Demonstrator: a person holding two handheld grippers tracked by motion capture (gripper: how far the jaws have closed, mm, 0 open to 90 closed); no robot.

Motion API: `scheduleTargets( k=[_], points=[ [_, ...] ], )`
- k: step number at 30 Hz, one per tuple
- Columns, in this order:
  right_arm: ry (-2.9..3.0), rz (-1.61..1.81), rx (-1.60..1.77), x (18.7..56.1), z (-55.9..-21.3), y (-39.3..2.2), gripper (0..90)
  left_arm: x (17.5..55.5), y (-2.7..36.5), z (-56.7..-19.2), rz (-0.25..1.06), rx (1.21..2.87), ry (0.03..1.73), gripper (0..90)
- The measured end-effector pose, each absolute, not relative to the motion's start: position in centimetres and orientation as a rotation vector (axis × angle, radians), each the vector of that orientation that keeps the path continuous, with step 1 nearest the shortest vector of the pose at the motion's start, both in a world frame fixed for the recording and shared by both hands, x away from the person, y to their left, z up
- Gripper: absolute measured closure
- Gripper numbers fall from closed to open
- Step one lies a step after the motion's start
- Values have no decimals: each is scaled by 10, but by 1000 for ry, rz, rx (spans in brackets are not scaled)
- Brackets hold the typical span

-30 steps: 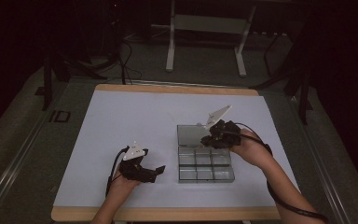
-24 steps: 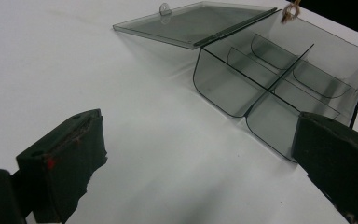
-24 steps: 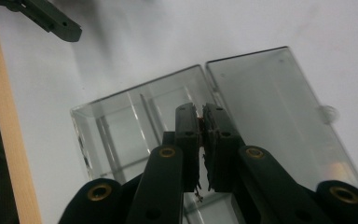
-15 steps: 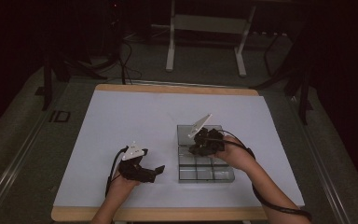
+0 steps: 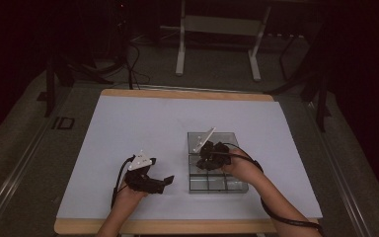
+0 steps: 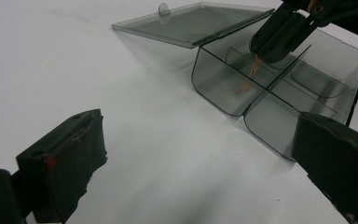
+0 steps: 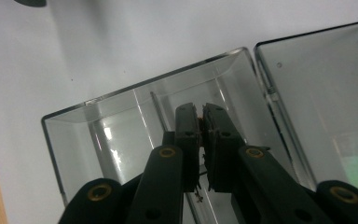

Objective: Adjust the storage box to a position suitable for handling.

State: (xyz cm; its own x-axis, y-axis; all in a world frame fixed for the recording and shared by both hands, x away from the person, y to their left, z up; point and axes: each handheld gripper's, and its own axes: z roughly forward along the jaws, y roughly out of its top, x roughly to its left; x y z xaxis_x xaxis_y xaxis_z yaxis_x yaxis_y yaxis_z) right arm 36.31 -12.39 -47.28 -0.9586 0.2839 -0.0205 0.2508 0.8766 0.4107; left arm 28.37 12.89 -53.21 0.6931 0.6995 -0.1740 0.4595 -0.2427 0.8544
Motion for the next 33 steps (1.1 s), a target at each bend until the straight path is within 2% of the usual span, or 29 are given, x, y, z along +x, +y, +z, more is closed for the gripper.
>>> scheduleTargets(
  k=[16,26,33],
  points=[
    [2985,580,439,365,-493,-115,832,282,129,-532,288,1878,887,34],
    [2971,614,457,362,-486,-122,677,282,128,-532,319,1838,879,29],
    [2952,671,461,358,-477,-129,622,283,128,-531,309,1859,867,30]
  ],
)
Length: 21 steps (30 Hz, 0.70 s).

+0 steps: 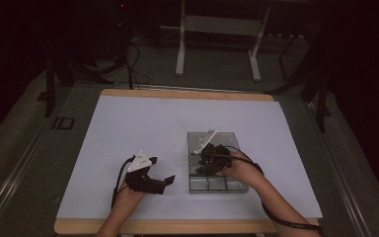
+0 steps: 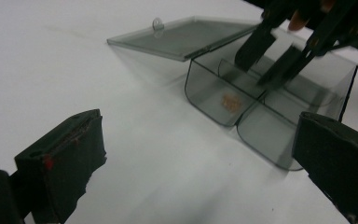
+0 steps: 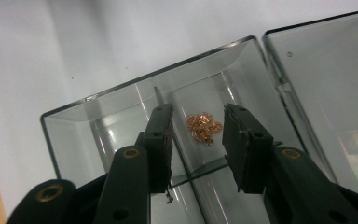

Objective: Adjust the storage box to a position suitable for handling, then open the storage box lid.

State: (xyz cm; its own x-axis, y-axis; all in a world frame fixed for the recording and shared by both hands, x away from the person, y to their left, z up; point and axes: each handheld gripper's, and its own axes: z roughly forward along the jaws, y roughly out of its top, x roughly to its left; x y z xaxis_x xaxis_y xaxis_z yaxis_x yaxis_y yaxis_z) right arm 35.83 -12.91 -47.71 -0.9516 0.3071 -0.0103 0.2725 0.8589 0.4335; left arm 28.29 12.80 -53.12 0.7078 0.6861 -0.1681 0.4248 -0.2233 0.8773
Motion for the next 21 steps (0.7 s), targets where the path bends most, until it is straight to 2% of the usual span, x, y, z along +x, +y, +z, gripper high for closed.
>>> scheduleTargets(
  k=[11,16,21],
  points=[
    [2884,754,522,354,-464,-154,549,284,129,-531,321,1876,908,38],
    [2856,794,556,352,-461,-169,547,285,125,-529,306,1870,934,38],
    [2811,822,591,349,-458,-186,520,289,117,-525,237,1885,942,36]
  ],
)
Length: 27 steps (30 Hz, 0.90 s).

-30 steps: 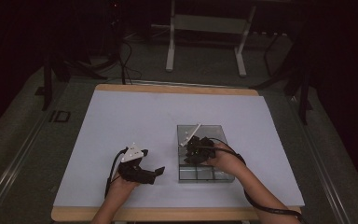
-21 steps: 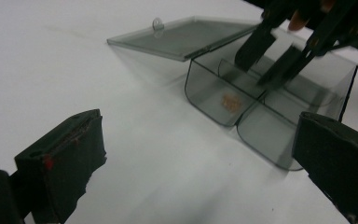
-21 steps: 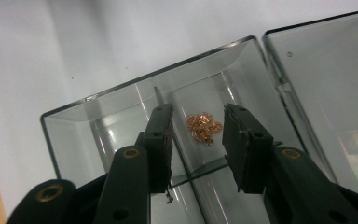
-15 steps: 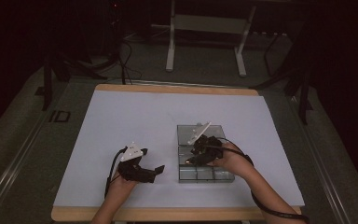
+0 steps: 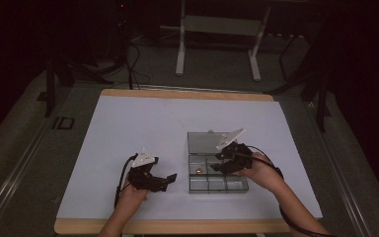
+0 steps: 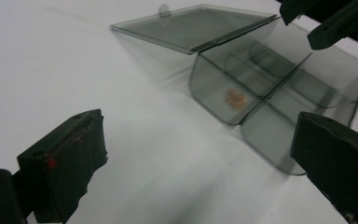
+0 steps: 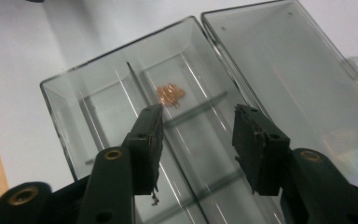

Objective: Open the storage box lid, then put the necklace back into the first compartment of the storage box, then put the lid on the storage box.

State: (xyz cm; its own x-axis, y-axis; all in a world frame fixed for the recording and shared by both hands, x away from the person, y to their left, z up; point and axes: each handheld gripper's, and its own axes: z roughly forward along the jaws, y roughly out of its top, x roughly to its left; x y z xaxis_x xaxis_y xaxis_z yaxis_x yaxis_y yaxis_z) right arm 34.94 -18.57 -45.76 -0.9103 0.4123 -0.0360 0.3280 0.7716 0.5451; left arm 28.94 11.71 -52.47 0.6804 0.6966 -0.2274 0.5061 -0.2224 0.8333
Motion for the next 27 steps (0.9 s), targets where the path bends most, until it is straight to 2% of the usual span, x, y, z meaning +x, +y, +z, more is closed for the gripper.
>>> scheduleTargets(
  k=[11,27],
  points=[
    [2701,863,719,343,-455,-235,487,298,103,-512,181,1924,927,32],
    [2561,963,811,337,-461,-285,449,336,73,-497,126,1944,925,31]
  ],
)
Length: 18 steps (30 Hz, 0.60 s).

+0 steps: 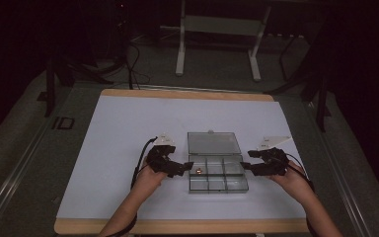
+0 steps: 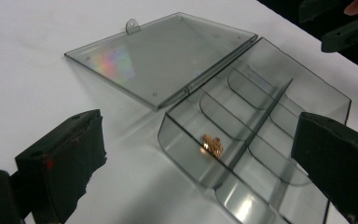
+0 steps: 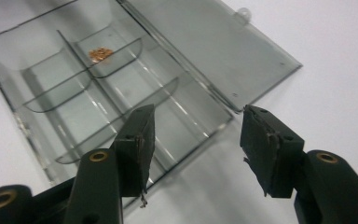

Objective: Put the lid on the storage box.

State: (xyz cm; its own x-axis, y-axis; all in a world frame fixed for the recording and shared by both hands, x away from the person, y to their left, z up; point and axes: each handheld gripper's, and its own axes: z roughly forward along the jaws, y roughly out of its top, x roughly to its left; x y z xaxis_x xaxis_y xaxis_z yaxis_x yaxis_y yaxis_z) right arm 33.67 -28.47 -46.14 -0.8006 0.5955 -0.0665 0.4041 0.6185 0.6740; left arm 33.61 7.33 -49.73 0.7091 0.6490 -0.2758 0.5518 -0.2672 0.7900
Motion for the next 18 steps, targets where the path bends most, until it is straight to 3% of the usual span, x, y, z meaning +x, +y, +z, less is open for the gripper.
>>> scheduleTargets(
  k=[18],
  points=[
    [2446,987,912,344,-464,-307,449,371,59,-498,117,1959,1007,33]
  ],
)
